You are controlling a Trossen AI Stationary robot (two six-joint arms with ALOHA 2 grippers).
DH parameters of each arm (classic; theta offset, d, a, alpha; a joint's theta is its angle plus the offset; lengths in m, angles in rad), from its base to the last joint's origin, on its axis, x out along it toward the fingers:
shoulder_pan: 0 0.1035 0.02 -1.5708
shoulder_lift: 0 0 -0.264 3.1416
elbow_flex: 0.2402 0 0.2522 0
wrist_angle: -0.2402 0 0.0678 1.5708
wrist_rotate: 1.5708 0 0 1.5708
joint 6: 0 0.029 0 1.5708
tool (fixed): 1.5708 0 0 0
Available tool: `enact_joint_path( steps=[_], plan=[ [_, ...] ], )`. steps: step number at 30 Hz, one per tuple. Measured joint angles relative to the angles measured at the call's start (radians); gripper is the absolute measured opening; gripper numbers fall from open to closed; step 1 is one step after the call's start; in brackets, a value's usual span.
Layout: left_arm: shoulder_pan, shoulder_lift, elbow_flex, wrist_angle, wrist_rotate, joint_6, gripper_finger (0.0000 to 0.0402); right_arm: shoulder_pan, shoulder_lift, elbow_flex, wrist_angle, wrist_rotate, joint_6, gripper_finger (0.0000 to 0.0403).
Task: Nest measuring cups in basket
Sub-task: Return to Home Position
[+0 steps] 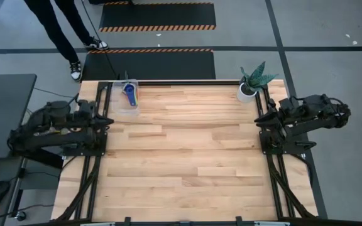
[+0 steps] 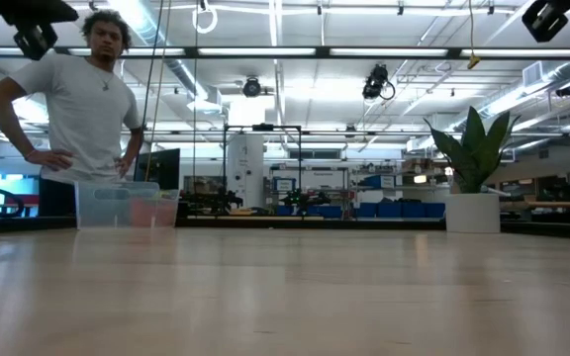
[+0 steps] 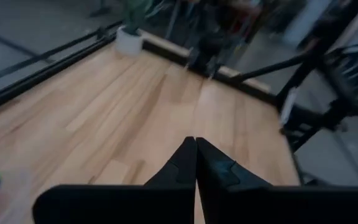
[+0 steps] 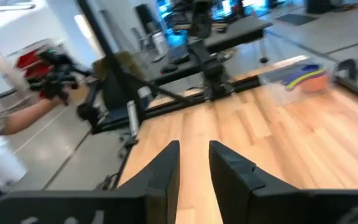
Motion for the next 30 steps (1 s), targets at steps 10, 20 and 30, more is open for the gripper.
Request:
enact_joint_path(
  steps=[10,20,30],
  plan=[
    [0.0,-0.188,-0.191,0.204,0.106,0.011,0.0011,0.0,-0.001,0.0,-0.058,-0.079,-0.112,0.0091],
    [0.0,-0.188,-0.347,0.436,0.105,0.061,0.0011,0.0,-0.091,-0.006,-0.057,-0.099,-0.184,0.0092],
    [0.0,-0.189,-0.451,0.602,0.144,0.067,0.0011,0.0,-0.175,-0.174,0.084,-0.119,-0.229,0.0091]
  ],
)
